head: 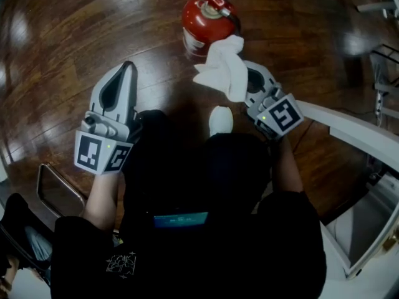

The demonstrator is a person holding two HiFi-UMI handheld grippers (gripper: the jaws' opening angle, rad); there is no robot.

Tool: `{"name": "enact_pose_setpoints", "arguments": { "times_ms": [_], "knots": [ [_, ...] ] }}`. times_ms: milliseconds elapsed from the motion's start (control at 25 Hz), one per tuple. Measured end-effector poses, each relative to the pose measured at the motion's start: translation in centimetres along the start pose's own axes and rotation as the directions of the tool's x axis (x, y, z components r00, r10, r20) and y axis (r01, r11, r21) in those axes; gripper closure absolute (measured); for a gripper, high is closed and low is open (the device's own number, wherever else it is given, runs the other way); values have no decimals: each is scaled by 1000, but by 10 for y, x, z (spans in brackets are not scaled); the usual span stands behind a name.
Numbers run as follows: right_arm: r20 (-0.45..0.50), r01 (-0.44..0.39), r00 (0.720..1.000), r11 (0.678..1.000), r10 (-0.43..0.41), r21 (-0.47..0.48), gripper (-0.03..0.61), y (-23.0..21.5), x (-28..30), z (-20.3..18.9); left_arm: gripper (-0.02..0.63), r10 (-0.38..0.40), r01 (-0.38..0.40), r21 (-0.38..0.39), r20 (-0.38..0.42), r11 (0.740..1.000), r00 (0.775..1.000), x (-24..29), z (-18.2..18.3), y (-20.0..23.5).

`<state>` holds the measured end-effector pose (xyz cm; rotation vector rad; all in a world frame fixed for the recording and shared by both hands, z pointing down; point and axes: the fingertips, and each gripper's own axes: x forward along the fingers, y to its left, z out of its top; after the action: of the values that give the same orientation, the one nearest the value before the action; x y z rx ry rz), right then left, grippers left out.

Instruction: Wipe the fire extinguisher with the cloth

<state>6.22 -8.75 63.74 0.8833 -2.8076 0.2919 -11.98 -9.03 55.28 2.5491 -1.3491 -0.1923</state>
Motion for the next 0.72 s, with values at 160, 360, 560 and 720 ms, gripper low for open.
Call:
{"name": "enact_pose_setpoints", "arguments": {
  "times_ms": [160,360,560,720],
  "knots": [
    [61,35,998,999,-36,6,483,-8,-25,22,611,-6,6,-12,-3,1000,1000,7,-2,-7],
    [77,36,996,999,-36,1,483,1,-46,62,611,-6,5,-12,-40,1000,999,17,25,-21],
    [93,53,994,997,-58,53,482,32,-86,175,611,-30,27,-29,-101,999,994,14,119,-66],
    [75,87,993,991,-95,103,482,60,-131,275,611,-57,54,-26,-124,998,991,12,222,-105]
  ]
}}
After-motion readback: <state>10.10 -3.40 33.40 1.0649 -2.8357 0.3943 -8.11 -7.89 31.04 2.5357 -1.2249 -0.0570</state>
